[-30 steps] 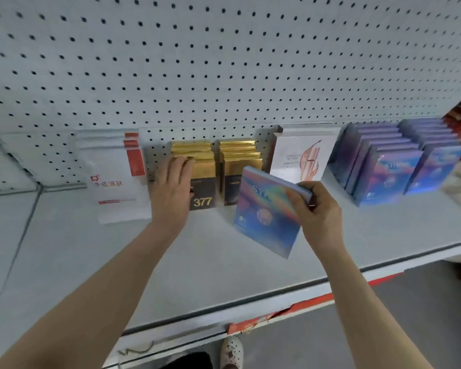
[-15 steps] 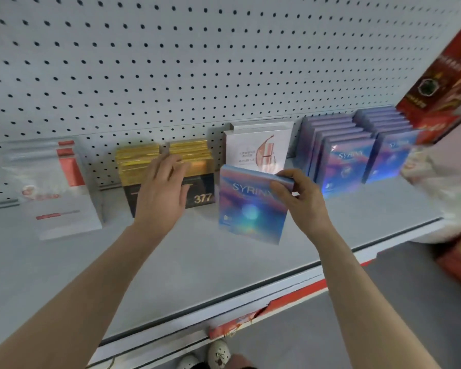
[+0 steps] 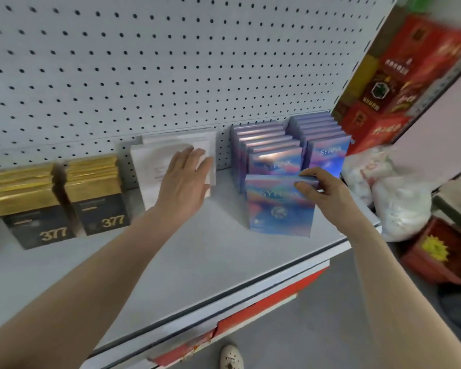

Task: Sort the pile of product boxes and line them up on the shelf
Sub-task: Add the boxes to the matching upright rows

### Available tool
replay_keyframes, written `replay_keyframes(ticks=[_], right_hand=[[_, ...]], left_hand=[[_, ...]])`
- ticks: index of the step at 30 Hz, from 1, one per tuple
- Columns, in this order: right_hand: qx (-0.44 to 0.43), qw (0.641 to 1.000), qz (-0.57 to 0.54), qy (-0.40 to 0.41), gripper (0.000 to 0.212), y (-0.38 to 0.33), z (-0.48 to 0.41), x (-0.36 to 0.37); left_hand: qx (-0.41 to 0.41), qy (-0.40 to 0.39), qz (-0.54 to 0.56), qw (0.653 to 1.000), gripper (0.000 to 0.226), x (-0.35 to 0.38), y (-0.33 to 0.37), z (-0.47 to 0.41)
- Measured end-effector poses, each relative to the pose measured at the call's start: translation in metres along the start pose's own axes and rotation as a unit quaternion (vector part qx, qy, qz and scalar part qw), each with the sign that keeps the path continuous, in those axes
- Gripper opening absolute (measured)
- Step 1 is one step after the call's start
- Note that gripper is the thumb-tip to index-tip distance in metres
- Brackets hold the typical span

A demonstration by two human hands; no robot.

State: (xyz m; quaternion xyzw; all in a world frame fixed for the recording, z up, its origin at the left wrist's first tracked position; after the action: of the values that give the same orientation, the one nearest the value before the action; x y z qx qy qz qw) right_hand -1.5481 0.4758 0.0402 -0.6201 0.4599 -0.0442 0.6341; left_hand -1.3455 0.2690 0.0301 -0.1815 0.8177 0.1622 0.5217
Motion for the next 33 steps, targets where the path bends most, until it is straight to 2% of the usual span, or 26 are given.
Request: replay_keyframes(ticks=[4,9,15,18,21,28,33], right_hand=[[-0.034,0.996,0.071,-0.031,0.016,0.02,-0.053,-0.011],[-0.187,0.957,0.202,-0.088,0.035,0.007,-0.085,0.007],[-0.264,0.928,0.263,-0.019,0.042,0.008,-0.089,0.019],[-0.311,0.9,0.306,0.006,0.036,0.006,-0.081,0.027],[-0.322,0.883,0.341,0.017,0.034,0.008,-0.073,0.032],[-0.391,0.862,0.321,0.035,0.029,-0.034,-0.053,0.057],[-0.444,0.843,0.302,-0.025,0.031,-0.062,-0.032,0.116]], left_hand=[[-0.08,-0.025,-0.052,0.995,0.07,0.021,-0.005,-0.018],[-0.132,-0.019,-0.072,0.988,0.067,0.032,-0.004,-0.019],[-0.159,-0.026,-0.086,0.983,0.067,0.04,-0.003,-0.019],[-0.162,-0.031,-0.091,0.982,0.068,0.04,-0.004,-0.02],[-0.162,-0.032,-0.09,0.982,0.067,0.038,-0.003,-0.02],[-0.161,0.014,-0.062,0.985,0.047,0.01,-0.001,-0.001],[-0.214,-0.003,-0.004,0.977,0.047,-0.013,-0.008,0.06]])
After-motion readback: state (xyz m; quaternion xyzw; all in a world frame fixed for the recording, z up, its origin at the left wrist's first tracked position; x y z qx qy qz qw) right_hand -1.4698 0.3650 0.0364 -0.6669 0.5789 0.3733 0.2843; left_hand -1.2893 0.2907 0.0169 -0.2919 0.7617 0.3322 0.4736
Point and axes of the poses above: each hand's wrist, its own z-axis away from the middle knuckle, its own x-axis out of the palm, y = z × x, the point moved 9 cm from there along -z, towards the middle knuckle, and after that the axes turned 3 degrees about -x, right-handed, at the moved point
